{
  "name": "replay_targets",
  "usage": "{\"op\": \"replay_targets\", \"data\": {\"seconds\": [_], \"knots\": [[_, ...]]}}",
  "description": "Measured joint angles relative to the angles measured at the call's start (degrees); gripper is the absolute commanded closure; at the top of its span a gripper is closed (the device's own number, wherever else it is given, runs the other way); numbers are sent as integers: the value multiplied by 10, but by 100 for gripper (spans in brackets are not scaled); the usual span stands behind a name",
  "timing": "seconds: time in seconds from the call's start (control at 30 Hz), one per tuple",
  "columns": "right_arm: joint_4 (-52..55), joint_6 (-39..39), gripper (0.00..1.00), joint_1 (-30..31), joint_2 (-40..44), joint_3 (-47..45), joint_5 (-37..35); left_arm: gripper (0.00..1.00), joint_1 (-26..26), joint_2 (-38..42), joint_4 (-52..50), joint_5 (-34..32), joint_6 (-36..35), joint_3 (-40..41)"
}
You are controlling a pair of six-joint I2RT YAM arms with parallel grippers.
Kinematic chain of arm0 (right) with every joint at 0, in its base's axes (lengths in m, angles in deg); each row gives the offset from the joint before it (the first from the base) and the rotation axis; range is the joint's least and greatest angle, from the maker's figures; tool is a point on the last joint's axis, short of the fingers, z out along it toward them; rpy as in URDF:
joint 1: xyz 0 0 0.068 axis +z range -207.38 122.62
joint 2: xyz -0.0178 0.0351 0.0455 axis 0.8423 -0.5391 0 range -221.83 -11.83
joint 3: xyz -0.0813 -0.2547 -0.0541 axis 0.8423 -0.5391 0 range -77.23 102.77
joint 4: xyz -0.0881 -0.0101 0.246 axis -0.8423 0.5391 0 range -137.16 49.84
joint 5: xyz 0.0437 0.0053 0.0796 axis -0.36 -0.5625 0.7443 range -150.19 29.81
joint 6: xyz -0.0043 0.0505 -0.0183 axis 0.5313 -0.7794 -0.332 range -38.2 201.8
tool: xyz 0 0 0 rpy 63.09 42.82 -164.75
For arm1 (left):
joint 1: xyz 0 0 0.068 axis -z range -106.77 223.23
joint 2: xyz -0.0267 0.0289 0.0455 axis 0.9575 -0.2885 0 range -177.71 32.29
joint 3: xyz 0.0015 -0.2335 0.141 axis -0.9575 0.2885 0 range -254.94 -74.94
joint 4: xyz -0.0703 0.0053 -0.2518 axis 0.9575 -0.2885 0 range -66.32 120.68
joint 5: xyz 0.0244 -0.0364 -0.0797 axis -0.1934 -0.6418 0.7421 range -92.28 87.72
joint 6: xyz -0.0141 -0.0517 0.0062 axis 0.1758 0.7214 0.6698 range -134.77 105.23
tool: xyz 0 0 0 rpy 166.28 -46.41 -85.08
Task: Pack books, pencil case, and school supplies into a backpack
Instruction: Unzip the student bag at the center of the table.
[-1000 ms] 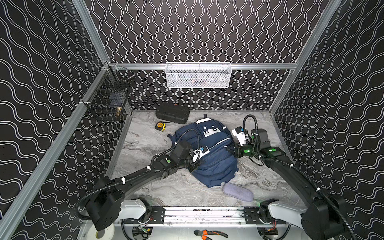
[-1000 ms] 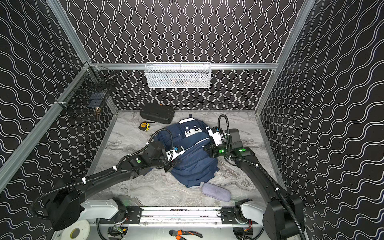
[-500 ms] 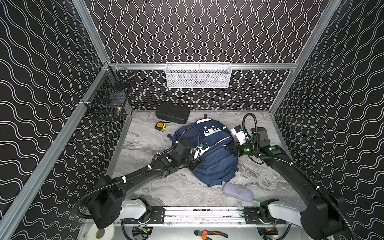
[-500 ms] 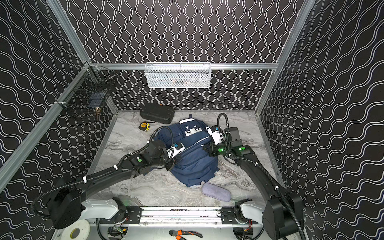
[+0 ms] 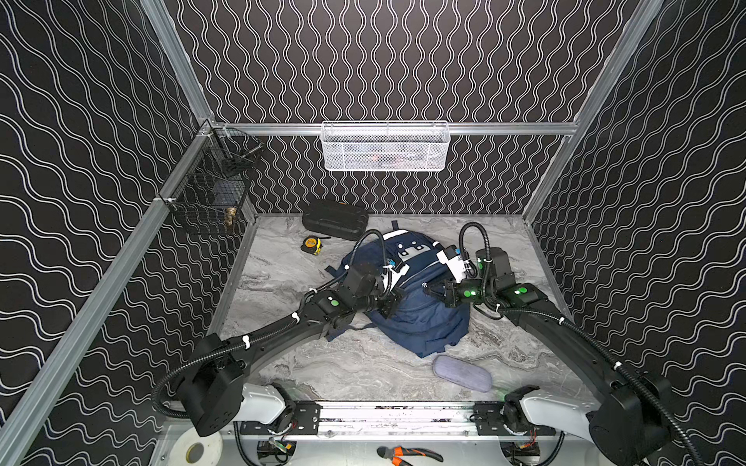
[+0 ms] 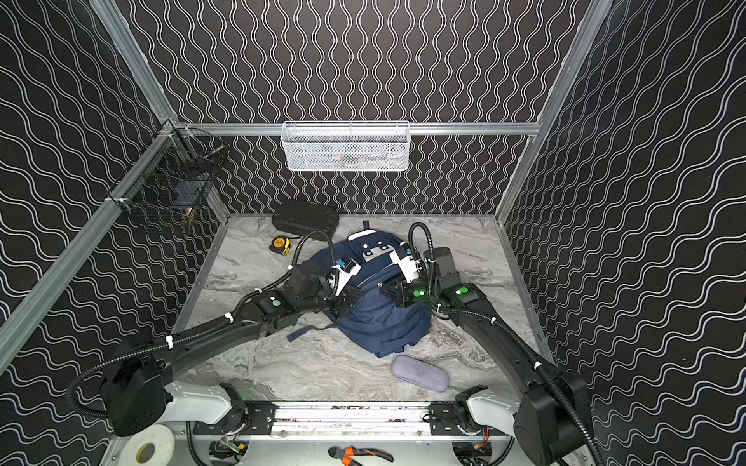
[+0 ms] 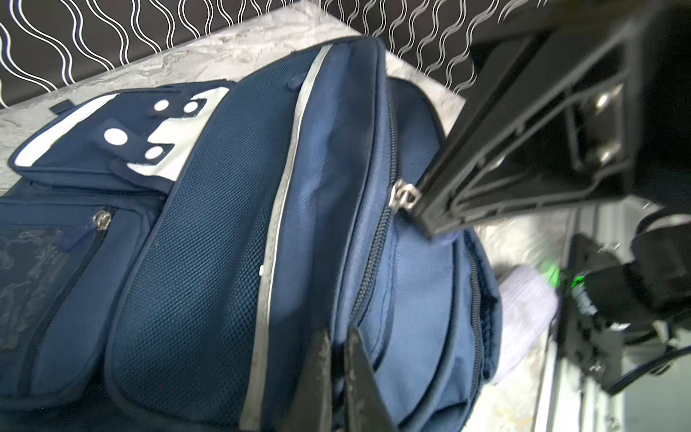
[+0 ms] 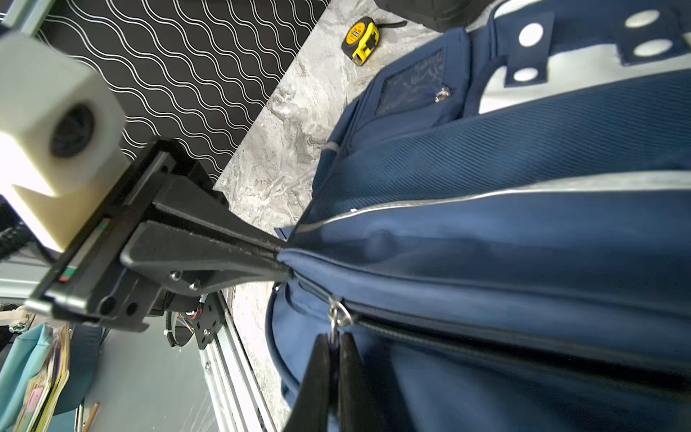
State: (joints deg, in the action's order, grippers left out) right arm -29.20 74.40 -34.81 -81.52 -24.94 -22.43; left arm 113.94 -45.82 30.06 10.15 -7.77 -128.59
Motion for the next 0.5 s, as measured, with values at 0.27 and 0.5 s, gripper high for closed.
{"op": "replay_targets", "data": {"seconds": [0.27, 0.5], "knots": [[-4, -9, 100, 9, -34, 37, 3, 100, 19, -14, 8, -42, 50, -29], [5, 4, 100, -20, -33, 61, -20, 46, 21, -37, 7, -61, 60, -71]]}}
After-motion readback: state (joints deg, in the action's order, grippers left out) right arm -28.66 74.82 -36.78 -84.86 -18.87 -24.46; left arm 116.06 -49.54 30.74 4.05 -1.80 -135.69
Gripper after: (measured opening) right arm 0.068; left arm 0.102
